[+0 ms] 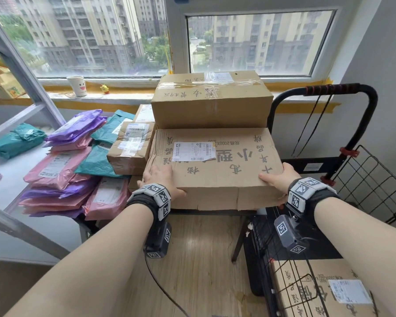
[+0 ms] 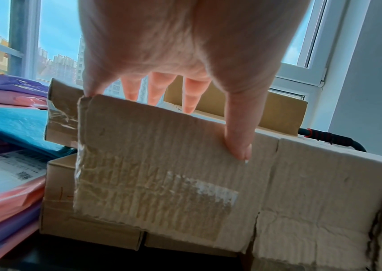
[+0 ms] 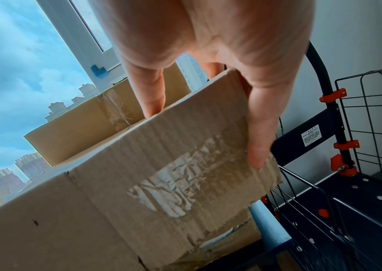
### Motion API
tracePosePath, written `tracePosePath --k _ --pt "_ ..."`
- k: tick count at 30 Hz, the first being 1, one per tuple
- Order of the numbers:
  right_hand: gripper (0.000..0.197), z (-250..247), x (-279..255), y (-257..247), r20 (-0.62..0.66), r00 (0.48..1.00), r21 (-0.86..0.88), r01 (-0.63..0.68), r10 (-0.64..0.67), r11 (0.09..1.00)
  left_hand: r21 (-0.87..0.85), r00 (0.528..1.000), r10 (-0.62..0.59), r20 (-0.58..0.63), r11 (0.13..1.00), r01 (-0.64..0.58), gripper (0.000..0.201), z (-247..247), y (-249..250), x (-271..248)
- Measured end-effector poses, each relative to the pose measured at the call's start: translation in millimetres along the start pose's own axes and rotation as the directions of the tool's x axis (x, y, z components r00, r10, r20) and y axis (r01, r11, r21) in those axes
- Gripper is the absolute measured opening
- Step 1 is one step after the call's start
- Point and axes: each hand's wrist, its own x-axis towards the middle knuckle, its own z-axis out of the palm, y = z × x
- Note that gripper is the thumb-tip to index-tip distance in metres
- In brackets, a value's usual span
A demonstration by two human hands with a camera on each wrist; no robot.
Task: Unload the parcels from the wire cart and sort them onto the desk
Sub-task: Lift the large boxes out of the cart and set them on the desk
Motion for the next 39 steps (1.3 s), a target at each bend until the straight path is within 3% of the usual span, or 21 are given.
tracePosePath --k 5,9,26,33,39 --pt "0.069 -1.6 -4.2 1.2 -0.021 1.000 -0.017 0.000 -0.001 1.000 -0.015 1.000 0.002 0.011 1.000 -0.002 0.071 -1.8 1.9 -2.9" --pt "0.079 -4.4 -6.9 2.3 -0.020 1.000 0.009 -0.013 0.013 1.000 -0.014 1.000 0.013 0.000 1.000 -0.013 0.081 -4.2 1.3 -5.1" --pt "0.092 -13.0 -35.9 34.9 -0.061 0.996 0.038 -0.063 0.065 0.997 0.005 0.973 0.229 -0.039 0.973 -0.229 0.080 7.3 38.0 -36.6" --pt "0.090 -46.6 -48.1 54.6 -0.055 0.998 0.027 -0.034 0.036 0.999 0.011 0.955 0.291 -0.048 0.957 -0.291 0.075 2.0 82.7 -68.3" --pt "0.088 -115.9 -64.9 107.1 -0.057 0.998 0.040 -0.029 0.032 0.999 -0.032 0.936 0.347 -0.061 0.936 -0.349 0.068 18.6 161.3 -109.7"
